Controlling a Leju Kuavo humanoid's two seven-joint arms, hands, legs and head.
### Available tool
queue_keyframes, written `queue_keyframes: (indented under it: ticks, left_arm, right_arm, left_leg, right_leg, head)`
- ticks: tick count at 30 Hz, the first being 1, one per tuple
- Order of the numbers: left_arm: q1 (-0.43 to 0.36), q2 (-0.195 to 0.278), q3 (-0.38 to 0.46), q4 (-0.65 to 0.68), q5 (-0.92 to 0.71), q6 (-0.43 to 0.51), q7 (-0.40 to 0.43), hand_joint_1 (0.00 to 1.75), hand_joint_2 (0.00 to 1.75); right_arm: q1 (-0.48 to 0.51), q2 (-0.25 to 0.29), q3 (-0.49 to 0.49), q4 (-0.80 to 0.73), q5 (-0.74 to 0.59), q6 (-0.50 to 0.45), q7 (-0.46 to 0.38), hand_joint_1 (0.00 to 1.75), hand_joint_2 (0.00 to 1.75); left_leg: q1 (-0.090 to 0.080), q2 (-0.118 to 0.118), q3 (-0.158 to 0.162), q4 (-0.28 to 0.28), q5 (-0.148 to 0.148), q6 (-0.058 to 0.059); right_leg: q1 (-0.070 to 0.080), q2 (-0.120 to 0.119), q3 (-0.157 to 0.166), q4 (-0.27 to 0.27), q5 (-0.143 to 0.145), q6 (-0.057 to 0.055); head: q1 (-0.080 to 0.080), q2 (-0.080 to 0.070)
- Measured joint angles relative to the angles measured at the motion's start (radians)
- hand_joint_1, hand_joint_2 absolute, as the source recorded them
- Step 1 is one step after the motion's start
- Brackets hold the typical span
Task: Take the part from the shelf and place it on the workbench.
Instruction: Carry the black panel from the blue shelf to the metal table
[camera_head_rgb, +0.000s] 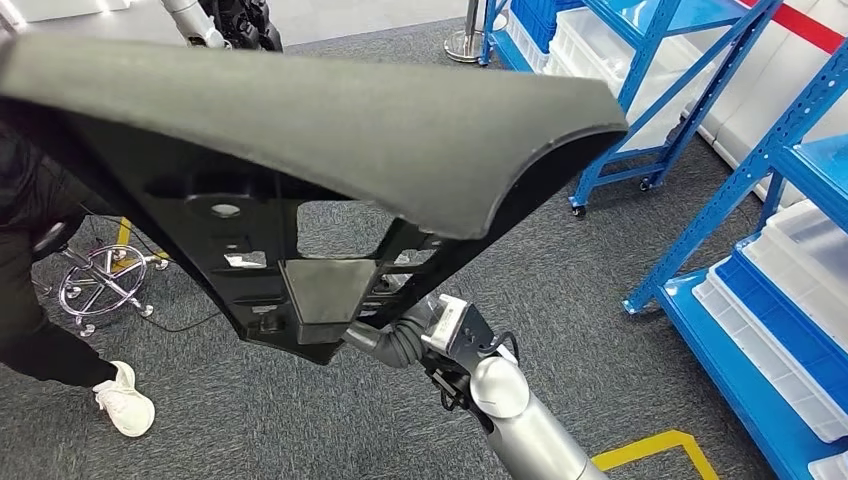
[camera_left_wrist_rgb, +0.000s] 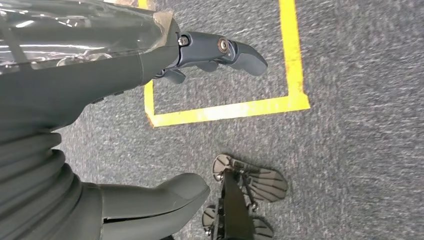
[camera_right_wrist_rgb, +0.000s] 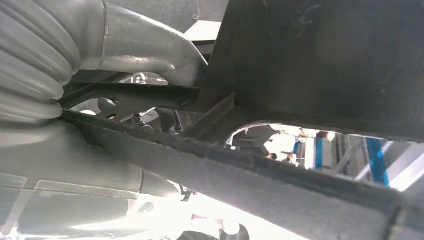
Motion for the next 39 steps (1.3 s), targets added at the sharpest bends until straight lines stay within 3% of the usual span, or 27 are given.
queue_keyframes:
  ticks: [1, 3, 5, 6, 8, 9, 11, 12, 14, 16, 18, 20, 21, 22, 24, 25, 27, 29, 30, 32, 33, 35, 36, 37, 39]
  left_arm:
    - [0.0, 0.0, 0.0, 0.0, 0.0, 0.001, -0.001, 0.0, 1.75]
    - [-0.003, -0.001, -0.001, 0.0, -0.003, 0.007, -0.001, 0.0, 1.75]
    - [-0.005, -0.002, -0.001, 0.0, -0.005, 0.012, -0.001, 0.0, 1.75]
    - [-0.004, -0.002, -0.001, 0.0, -0.005, 0.013, -0.001, 0.0, 1.75]
    - [-0.003, -0.001, 0.0, 0.0, -0.005, 0.014, 0.0, 0.0, 1.75]
    - [-0.004, -0.001, 0.0, 0.0, -0.005, 0.015, 0.0, 0.0, 1.75]
    - [-0.007, -0.002, 0.0, 0.0, -0.005, 0.016, 0.001, 0.0, 1.75]
    - [-0.008, -0.002, 0.0, 0.0, -0.005, 0.016, 0.001, 0.0, 1.75]
    - [-0.008, -0.002, 0.0, 0.0, -0.005, 0.017, 0.001, 0.0, 1.75]
    - [-0.008, -0.002, 0.0, 0.0, -0.005, 0.017, 0.0, 0.0, 1.75]
    - [-0.012, -0.001, 0.0, 0.0, -0.005, 0.017, 0.0, 0.0, 1.75]
    - [-0.015, 0.001, 0.001, -0.001, -0.006, 0.017, 0.0, 0.0, 1.75]
    - [-0.015, 0.001, 0.001, -0.001, -0.006, 0.017, -0.001, 0.0, 1.75]
    - [-0.014, 0.001, 0.001, -0.001, -0.006, 0.017, 0.0, 0.0, 1.75]
    - [-0.014, 0.0, 0.001, -0.001, -0.006, 0.019, 0.0, 0.0, 1.75]
    - [-0.014, 0.0, 0.001, -0.001, -0.005, 0.02, 0.0, 0.0, 1.75]
    - [-0.011, -0.001, 0.004, -0.001, -0.004, 0.023, 0.0, 0.0, 1.75]
    - [-0.005, -0.002, 0.007, 0.0, -0.004, 0.027, 0.001, 0.0, 1.75]
    - [-0.002, -0.002, 0.008, 0.0, -0.004, 0.028, 0.001, 0.0, 1.75]
    - [-0.002, -0.003, 0.009, 0.0, -0.006, 0.029, 0.002, 0.0, 1.75]
    - [-0.004, -0.004, 0.009, 0.0, -0.006, 0.029, 0.003, 0.0, 1.75]
    - [-0.007, -0.005, 0.009, 0.0, -0.008, 0.029, 0.004, 0.0, 1.75]
    - [-0.007, -0.005, 0.01, 0.0, -0.008, 0.029, 0.004, 0.0, 1.75]
    - [-0.007, -0.005, 0.01, 0.0, -0.008, 0.029, 0.004, 0.0, 1.75]
    - [-0.006, -0.004, 0.01, 0.0, -0.009, 0.029, 0.004, 0.0, 1.75]
  right_arm:
    - [-0.002, 0.003, 0.0, 0.0, 0.0, 0.001, 0.0, 1.75, 1.75]
    - [-0.003, 0.004, 0.0, 0.002, -0.001, 0.002, -0.001, 1.75, 1.75]
    - [-0.003, 0.004, -0.001, 0.004, -0.001, 0.004, -0.001, 1.75, 1.75]
    - [-0.003, 0.004, -0.001, 0.004, 0.0, 0.005, -0.001, 1.75, 1.75]
    - [-0.004, 0.006, 0.0, 0.004, 0.0, 0.007, 0.0, 1.75, 1.75]
    - [-0.005, 0.006, 0.0, 0.004, 0.0, 0.008, 0.0, 1.75, 1.75]
    - [-0.009, 0.007, -0.001, 0.004, 0.0, 0.008, 0.001, 1.75, 1.75]
    - [-0.011, 0.008, -0.001, 0.004, 0.0, 0.009, 0.001, 1.75, 1.75]
    - [-0.015, 0.011, 0.0, 0.004, 0.001, 0.009, 0.002, 1.75, 1.75]
    - [-0.021, 0.015, 0.0, 0.005, 0.0, 0.01, 0.002, 1.75, 1.75]
    - [-0.025, 0.013, 0.001, 0.008, -0.001, 0.01, 0.004, 1.75, 1.75]
    - [-0.026, 0.01, 0.001, 0.015, -0.001, 0.01, 0.008, 1.75, 1.75]
    - [-0.026, 0.01, 0.001, 0.019, -0.001, 0.011, 0.01, 1.75, 1.75]
    - [-0.028, 0.01, 0.002, 0.023, -0.001, 0.013, 0.011, 1.75, 1.75]
    - [-0.034, 0.012, 0.003, 0.03, -0.002, 0.017, 0.013, 1.75, 1.75]
    - [-0.036, 0.013, 0.004, 0.034, -0.002, 0.02, 0.014, 1.75, 1.75]
    - [-0.04, 0.018, 0.005, 0.041, -0.002, 0.024, 0.014, 1.75, 1.75]
    - [-0.042, 0.027, 0.005, 0.046, -0.002, 0.026, 0.014, 1.75, 1.75]
    - [-0.045, 0.033, 0.005, 0.048, -0.001, 0.026, 0.014, 1.75, 1.75]
    - [-0.049, 0.043, 0.005, 0.05, 0.001, 0.026, 0.014, 1.75, 1.75]
    - [-0.05, 0.045, 0.005, 0.051, 0.003, 0.026, 0.013, 1.75, 1.75]
    - [-0.049, 0.046, 0.005, 0.054, 0.006, 0.026, 0.013, 1.75, 1.75]
    - [-0.049, 0.046, 0.005, 0.055, 0.008, 0.026, 0.013, 1.75, 1.75]
    - [-0.049, 0.046, 0.005, 0.056, 0.009, 0.026, 0.013, 1.75, 1.75]
    - [-0.049, 0.047, 0.006, 0.057, 0.011, 0.025, 0.013, 1.75, 1.75]
  left_leg:
    - [-0.001, 0.031, -0.015, 0.03, -0.019, -0.004]
    - [-0.001, 0.09, -0.073, 0.149, -0.079, -0.01]
    - [0.004, 0.105, -0.131, 0.261, -0.118, -0.015]
    - [0.006, 0.108, -0.137, 0.271, -0.112, -0.016]
    - [0.007, 0.125, -0.086, 0.175, -0.056, -0.015]
    - [0.005, 0.151, -0.047, 0.104, -0.031, -0.014]
    - [-0.002, 0.183, 0.003, 0.012, -0.007, -0.006]
    - [-0.007, 0.187, 0.008, 0.0, -0.009, -0.001]
    - [-0.01, 0.16, 0.008, -0.004, -0.006, 0.011]
    - [-0.007, 0.136, 0.013, -0.011, 0.0, 0.025]
    - [-0.003, 0.11, 0.015, -0.015, 0.003, 0.035]
    - [-0.003, 0.079, 0.014, -0.014, 0.004, 0.039]
    - [-0.003, 0.063, 0.014, -0.014, 0.004, 0.039]
    - [-0.002, 0.047, 0.015, -0.014, 0.004, 0.038]
    - [-0.001, 0.015, 0.017, -0.012, 0.004, 0.035]
    - [-0.001, 0.001, 0.016, -0.01, 0.003, 0.031]
    - [-0.001, -0.02, 0.011, -0.008, 0.003, 0.019]
    - [0.001, -0.034, 0.006, -0.011, 0.006, 0.007]
    - [0.001, -0.022, 0.003, -0.007, 0.003, 0.001]
    - [-0.002, 0.036, -0.025, 0.048, -0.031, -0.006]
    - [-0.002, 0.071, -0.053, 0.106, -0.06, -0.009]
    - [0.002, 0.101, -0.119, 0.233, -0.11, -0.016]
    - [0.004, 0.105, -0.137, 0.265, -0.114, -0.018]
    - [0.006, 0.109, -0.135, 0.258, -0.1, -0.019]
    - [0.008, 0.138, -0.075, 0.141, -0.037, -0.018]
  right_leg:
    - [-0.002, -0.011, 0.001, -0.002, 0.001, -0.008]
    - [0.001, -0.037, 0.003, -0.003, -0.002, -0.02]
    - [0.006, -0.066, 0.003, -0.003, -0.005, -0.025]
    - [0.007, -0.08, 0.003, -0.003, -0.006, -0.026]
    - [0.008, -0.106, 0.006, -0.003, -0.01, -0.026]
    - [0.011, -0.116, 0.008, -0.002, -0.012, -0.023]
    - [0.02, -0.135, 0.013, -0.002, -0.018, -0.015]
    - [0.023, -0.144, 0.015, -0.002, -0.02, -0.011]
    - [0.023, -0.159, 0.019, -0.003, -0.025, 0.0]
    - [0.019, -0.124, 0.008, 0.031, -0.048, 0.006]
    - [0.015, -0.064, -0.047, 0.147, -0.1, -0.001]
    - [0.012, -0.04, -0.114, 0.276, -0.141, -0.003]
    - [0.012, -0.037, -0.128, 0.296, -0.141, 0.001]
    - [0.011, -0.034, -0.123, 0.276, -0.124, 0.01]
    - [0.004, -0.005, -0.066, 0.139, -0.061, 0.028]
    - [0.001, 0.014, -0.036, 0.072, -0.033, 0.031]
    - [0.0, 0.035, -0.006, 0.009, -0.008, 0.025]
    - [0.003, 0.017, -0.002, 0.007, -0.004, 0.011]
    - [0.002, 0.008, -0.001, 0.005, -0.003, 0.005]
    - [-0.004, -0.016, 0.002, 0.001, -0.002, -0.009]
    - [-0.002, -0.03, 0.003, 0.0, -0.003, -0.015]
    - [0.004, -0.06, 0.004, 0.0, -0.007, -0.022]
    - [0.006, -0.075, 0.005, 0.0, -0.009, -0.024]
    - [0.006, -0.089, 0.006, 0.0, -0.011, -0.025]
    - [0.007, -0.114, 0.013, 0.0, -0.017, -0.024]
  head:
    - [-0.001, 0.0]
    - [-0.004, 0.0]
    - [-0.004, 0.0]
    - [-0.004, 0.0]
    - [-0.004, 0.0]
    - [-0.004, 0.0]
    - [-0.001, 0.0]
    - [0.001, 0.0]
    - [0.003, 0.0]
    - [0.003, 0.0]
    - [0.004, 0.0]
    - [0.004, 0.0]
    - [0.004, 0.0]
    - [0.004, 0.0]
    - [0.004, 0.0]
    - [0.004, 0.0]
    - [0.004, 0.0]
    - [0.003, 0.0]
    - [0.003, 0.0]
    - [-0.001, 0.0]
    - [-0.003, 0.0]
    - [-0.004, 0.0]
    - [-0.004, 0.0]
    - [-0.004, 0.0]
    - [-0.004, 0.0]
